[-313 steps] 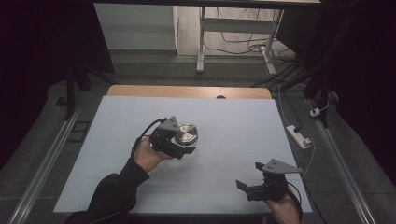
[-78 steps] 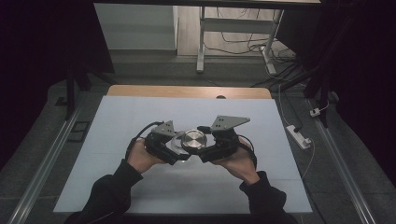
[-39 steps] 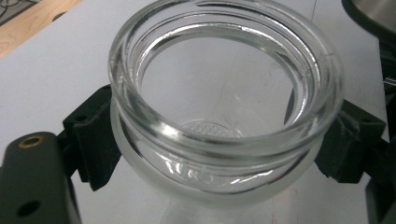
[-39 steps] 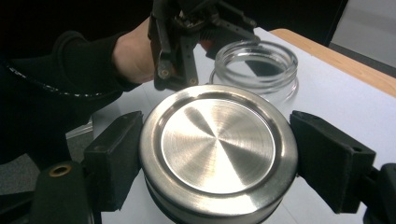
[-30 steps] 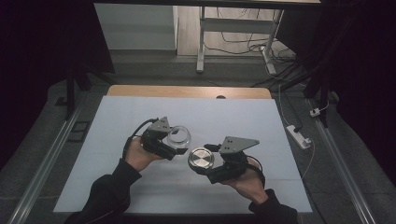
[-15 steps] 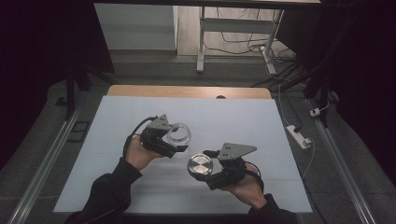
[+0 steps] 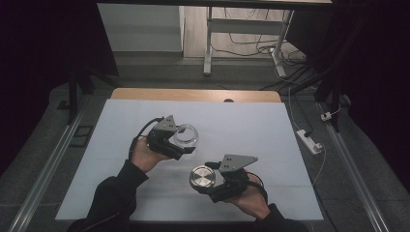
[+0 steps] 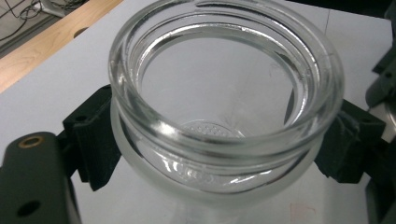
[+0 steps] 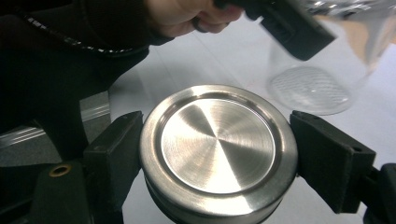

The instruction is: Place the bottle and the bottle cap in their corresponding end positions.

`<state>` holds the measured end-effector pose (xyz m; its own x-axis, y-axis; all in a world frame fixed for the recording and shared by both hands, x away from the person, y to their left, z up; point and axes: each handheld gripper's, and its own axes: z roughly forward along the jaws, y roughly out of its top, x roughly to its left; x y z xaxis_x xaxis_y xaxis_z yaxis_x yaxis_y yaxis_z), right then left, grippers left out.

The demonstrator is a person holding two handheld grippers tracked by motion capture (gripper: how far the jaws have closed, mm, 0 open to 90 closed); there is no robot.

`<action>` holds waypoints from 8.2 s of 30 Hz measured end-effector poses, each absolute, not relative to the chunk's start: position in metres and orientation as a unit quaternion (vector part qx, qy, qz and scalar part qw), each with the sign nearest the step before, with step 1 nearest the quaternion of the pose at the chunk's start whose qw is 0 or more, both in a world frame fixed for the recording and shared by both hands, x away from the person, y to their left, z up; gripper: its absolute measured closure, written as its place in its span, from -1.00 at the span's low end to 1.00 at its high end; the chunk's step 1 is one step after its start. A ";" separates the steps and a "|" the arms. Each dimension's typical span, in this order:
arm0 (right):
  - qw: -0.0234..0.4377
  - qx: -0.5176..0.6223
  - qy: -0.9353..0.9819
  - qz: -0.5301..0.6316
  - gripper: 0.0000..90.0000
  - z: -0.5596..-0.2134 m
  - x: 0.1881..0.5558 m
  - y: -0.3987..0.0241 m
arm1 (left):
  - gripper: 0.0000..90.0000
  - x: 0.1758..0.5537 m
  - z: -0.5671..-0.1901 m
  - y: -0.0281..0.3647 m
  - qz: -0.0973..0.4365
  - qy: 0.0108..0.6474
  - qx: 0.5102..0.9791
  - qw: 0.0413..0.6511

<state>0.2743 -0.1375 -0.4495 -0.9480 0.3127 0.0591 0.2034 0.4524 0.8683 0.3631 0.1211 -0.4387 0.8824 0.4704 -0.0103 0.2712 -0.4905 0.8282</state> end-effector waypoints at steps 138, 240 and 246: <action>0.049 0.226 0.865 0.446 -0.94 -0.502 0.316 -0.122 | -1.00 0.389 -0.493 0.136 0.083 0.309 0.844 0.431; 0.168 0.398 0.800 0.416 -1.00 -0.490 0.254 -0.293 | -1.00 0.190 -0.515 0.297 0.097 0.446 0.774 0.439; 0.164 0.418 0.797 0.403 -1.00 -0.495 0.249 -0.303 | -1.00 0.181 -0.520 0.305 0.100 0.464 0.772 0.423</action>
